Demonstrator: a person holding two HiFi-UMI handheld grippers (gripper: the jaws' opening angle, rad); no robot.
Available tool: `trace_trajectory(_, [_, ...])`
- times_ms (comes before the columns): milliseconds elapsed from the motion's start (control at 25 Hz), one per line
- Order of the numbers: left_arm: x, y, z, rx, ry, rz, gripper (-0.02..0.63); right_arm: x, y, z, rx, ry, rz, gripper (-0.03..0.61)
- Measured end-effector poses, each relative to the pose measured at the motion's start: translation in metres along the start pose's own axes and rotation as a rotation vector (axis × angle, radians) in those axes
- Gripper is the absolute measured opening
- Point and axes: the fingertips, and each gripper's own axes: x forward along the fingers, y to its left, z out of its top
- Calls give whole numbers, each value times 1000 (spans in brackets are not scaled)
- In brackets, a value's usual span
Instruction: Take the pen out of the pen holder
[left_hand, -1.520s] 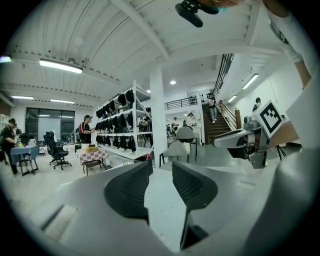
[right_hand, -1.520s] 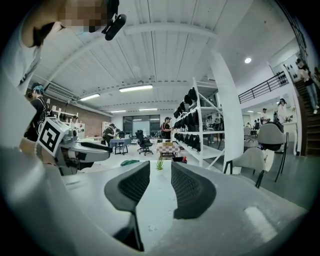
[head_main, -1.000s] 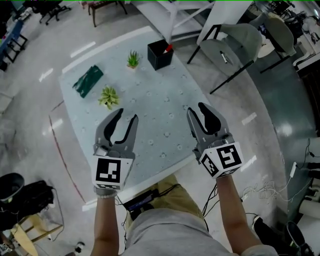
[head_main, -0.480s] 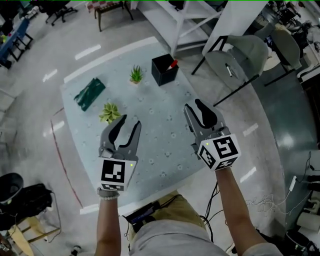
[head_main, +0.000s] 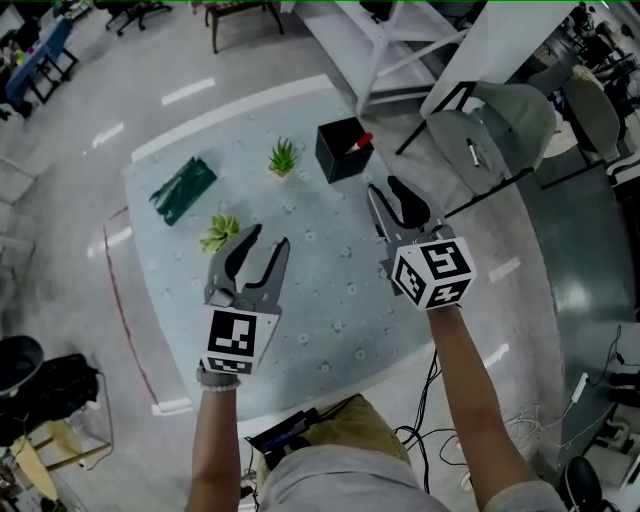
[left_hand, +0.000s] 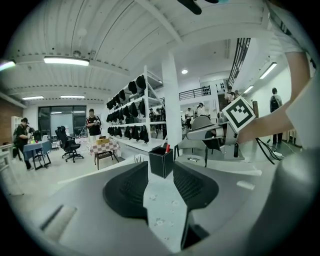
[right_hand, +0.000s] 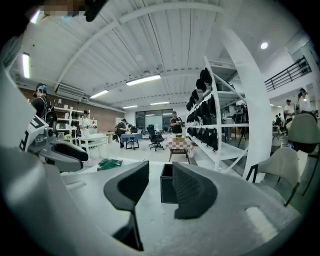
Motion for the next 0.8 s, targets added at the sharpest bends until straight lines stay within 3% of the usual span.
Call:
trace_trajectory(560, [22,10,-16,-35,39,13,158,75,-48,-20,-2,76,-28,143])
trace_trajectory(800, [26,12,-21,-42,49,20,158,98,-71,-29,94,89,-52,146])
